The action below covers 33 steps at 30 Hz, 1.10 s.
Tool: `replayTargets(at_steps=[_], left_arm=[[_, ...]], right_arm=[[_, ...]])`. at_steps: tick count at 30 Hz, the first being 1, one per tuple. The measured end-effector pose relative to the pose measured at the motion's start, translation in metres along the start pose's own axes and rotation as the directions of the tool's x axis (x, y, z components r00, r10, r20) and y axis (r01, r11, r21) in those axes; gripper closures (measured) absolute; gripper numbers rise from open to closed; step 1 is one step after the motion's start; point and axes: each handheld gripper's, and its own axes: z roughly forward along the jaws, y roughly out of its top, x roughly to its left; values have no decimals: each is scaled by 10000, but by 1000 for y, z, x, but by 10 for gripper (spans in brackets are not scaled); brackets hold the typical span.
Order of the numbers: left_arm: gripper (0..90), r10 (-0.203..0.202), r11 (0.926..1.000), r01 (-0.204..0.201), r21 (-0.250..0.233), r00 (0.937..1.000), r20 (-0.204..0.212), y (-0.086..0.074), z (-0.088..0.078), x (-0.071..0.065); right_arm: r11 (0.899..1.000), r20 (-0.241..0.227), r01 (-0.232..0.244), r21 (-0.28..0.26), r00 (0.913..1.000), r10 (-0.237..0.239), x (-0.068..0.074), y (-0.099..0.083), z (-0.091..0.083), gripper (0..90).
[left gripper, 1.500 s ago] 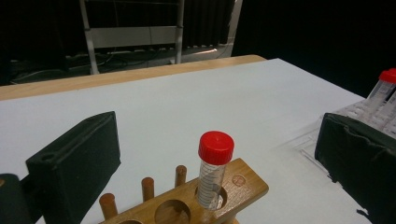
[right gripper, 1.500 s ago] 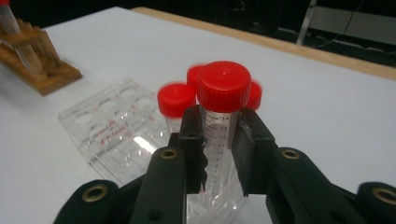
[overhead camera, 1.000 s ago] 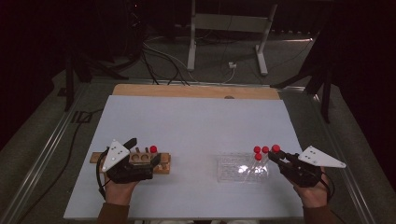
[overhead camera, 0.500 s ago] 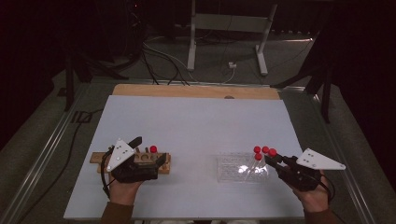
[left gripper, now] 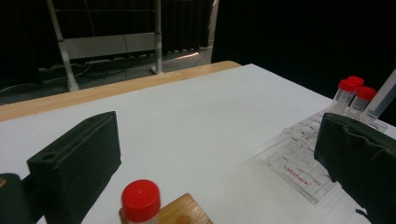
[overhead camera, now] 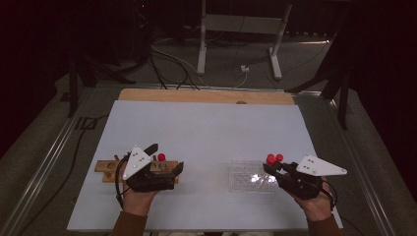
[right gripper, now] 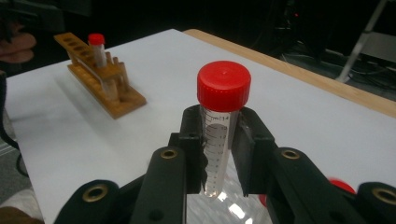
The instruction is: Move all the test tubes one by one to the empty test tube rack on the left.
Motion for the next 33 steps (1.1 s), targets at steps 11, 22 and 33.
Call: replayTargets(at_steps=[11,22,33], left_arm=[[15,152,9999,-154,58,9994,322,1,11,-12],[17,440,9987,-461,236,9954,850,1,30,-33],[49,655,9953,-747,609,9878,1416,-8,53,-54]], right_arm=[[9997,-405,23,-245,9992,-33,12,16,27,746],[9996,-738,43,-292,9973,-65,22,27,49,746],[9997,-1061,136,-188,9942,-155,33,34,66,746]])
